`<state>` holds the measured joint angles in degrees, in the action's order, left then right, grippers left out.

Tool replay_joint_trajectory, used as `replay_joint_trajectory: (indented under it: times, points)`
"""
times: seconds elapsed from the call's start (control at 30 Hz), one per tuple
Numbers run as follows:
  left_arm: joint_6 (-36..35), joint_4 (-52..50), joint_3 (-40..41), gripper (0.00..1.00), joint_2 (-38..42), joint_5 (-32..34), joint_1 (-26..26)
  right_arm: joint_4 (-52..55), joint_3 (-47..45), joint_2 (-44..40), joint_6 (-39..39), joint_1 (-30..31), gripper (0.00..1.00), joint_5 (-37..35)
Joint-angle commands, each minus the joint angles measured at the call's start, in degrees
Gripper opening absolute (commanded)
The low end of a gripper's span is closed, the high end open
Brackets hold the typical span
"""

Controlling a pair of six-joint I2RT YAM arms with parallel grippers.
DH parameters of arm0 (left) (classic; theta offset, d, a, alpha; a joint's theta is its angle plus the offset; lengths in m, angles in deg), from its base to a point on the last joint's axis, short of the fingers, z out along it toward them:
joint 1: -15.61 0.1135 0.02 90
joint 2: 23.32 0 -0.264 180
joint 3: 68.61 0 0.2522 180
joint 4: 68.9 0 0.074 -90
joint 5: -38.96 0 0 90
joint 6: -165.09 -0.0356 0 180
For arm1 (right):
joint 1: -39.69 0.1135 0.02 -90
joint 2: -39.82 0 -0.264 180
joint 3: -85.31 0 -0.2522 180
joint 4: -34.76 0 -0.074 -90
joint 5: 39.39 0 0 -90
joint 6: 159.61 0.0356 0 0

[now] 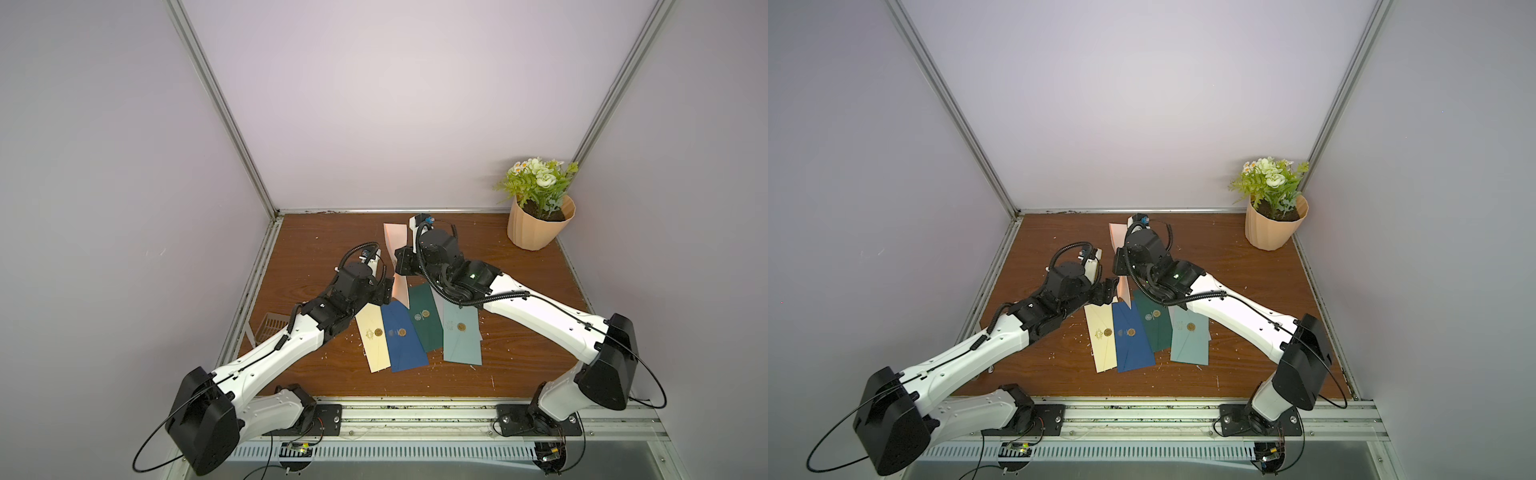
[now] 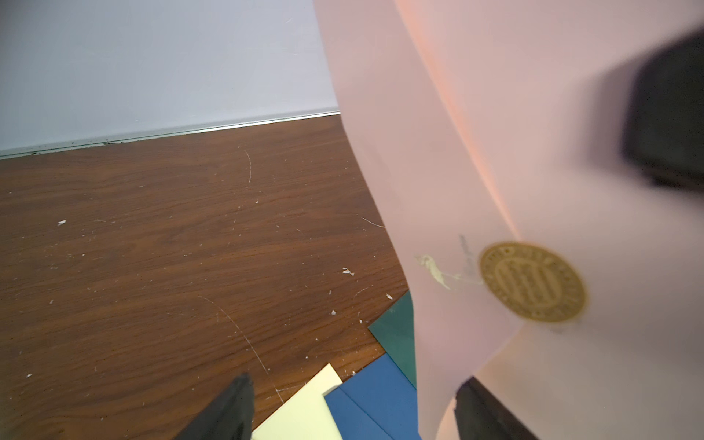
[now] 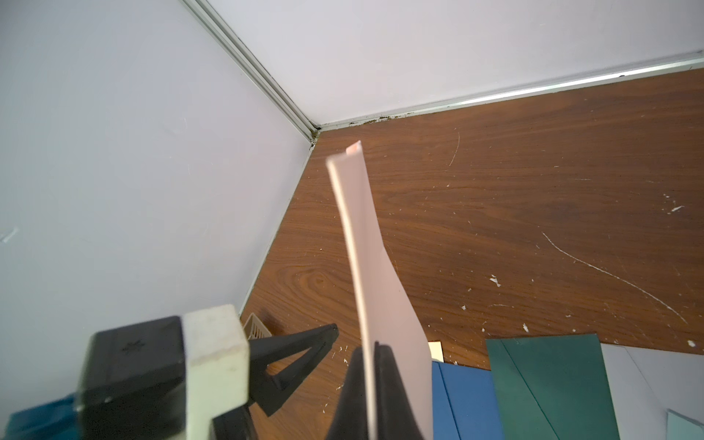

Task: Open the envelope
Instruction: Open the envelope flap on the envelope.

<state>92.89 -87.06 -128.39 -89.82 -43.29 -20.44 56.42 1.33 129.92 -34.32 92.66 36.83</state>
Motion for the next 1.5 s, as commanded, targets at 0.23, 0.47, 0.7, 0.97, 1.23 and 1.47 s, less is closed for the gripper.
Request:
replay_joint_trajectory:
  times: [0.23,0.47,0.7,0.97,1.23,1.47]
  points:
    - [1.24,3.47,-1.81,0.83,-0.35,-0.72,-0.16,0.03,1.4,0.33,1.05,1.26,0.0,0.69]
    - [2.39,3.94,-2.4,0.81,-1.35,0.79,-0.16,0.24,1.6,0.49,1.1,1.57,0.0,0.79]
    - [2.38,4.32,-1.98,0.75,-0.4,1.39,-0.16,0.1,1.06,0.16,1.14,1.61,0.0,0.75]
    - [2.32,4.25,-1.48,0.76,0.4,2.12,-0.18,0.02,0.23,-0.19,1.19,1.61,0.0,1.43]
    - [2.23,4.19,-1.09,0.77,1.11,3.27,-0.16,0.17,-0.26,-0.46,1.3,1.61,0.0,1.55]
    - [2.4,3.72,-0.57,0.78,1.72,4.25,-0.2,0.42,-0.61,-0.8,1.19,1.61,0.0,1.75]
